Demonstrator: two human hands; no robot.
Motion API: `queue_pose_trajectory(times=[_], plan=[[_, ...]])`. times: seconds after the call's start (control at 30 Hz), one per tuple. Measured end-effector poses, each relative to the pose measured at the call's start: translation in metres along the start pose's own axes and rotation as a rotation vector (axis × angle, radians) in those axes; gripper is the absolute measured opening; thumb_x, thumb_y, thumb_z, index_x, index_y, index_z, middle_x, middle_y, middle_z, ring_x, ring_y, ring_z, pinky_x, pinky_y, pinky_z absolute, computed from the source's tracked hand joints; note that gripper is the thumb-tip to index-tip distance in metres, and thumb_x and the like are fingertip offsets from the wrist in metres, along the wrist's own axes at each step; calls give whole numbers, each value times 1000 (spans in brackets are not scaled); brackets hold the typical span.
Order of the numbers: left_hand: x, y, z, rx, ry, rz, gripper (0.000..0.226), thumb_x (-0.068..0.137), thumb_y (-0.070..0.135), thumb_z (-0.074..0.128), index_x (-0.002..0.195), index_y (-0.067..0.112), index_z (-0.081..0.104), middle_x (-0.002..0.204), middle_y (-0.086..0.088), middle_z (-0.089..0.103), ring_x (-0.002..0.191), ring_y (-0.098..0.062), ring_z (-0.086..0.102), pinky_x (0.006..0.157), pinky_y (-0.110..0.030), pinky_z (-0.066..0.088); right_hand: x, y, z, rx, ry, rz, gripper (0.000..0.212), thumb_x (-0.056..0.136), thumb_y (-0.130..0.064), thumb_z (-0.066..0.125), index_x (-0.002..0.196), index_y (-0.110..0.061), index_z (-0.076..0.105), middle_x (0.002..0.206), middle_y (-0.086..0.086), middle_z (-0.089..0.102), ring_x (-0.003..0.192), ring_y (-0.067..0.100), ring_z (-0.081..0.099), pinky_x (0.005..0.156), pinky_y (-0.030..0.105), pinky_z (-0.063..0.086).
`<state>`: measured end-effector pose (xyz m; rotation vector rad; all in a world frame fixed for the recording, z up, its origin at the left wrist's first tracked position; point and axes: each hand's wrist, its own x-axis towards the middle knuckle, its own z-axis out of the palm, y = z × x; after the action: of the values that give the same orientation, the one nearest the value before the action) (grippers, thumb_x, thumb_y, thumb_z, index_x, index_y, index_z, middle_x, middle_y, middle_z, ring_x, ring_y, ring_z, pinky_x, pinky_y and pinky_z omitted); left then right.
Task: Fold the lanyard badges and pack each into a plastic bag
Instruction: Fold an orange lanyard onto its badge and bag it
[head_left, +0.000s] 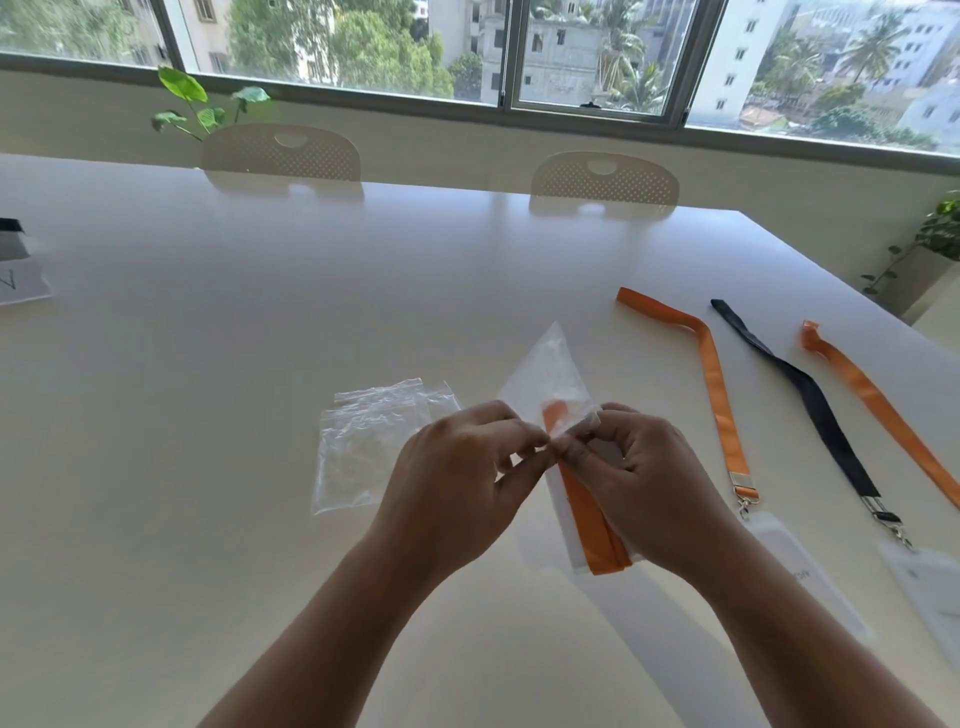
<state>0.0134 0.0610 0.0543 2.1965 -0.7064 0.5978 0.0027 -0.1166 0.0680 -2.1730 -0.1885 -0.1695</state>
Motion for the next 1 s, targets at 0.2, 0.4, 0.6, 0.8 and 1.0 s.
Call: queue_pose_trajectory(times=[0.2,0.4,0.6,0.8,1.0], plan=[[0,2,4,-179,95,-118,6,83,17,75,77,19,76,68,9,68,63,-10,64,56,-21,51,-1,-2,-5,-4,-27,35,23,93,-40,60,71,-39,68,80,-25,63,76,-4,59,64,22,42],[0,2,4,-117,281,-245,11,73,18,72,65,22,65,60,12,62,56,-10,60,53,-22,49,-4,7,-2,-67,24,105,19,89,-34,61,71,-33,68,74,-21,65,71,1,62,57,20,45],[1,1,-1,15,250,-218,12,83,21,72,78,26,63,79,14,63,61,-4,64,52,-24,51,-3,11,-1,-127,43,157,19,84,-36,63,69,-28,69,66,-12,68,63,10,65,53,18,47],[1,-1,-6,213,-74,78,26,88,3,62,88,26,73,123,9,62,100,-11,65,66,-29,52,0,10,-4,-54,40,189,22,87,-35,63,69,-25,69,70,-21,67,68,2,65,55,16,44],[-1,-1,-6,171,-173,34,29,85,53,62,104,34,73,127,17,59,107,-4,60,78,-29,51,0,11,-9,28,182,227,20,90,-31,63,73,-23,72,66,-10,69,64,8,65,54,18,45]])
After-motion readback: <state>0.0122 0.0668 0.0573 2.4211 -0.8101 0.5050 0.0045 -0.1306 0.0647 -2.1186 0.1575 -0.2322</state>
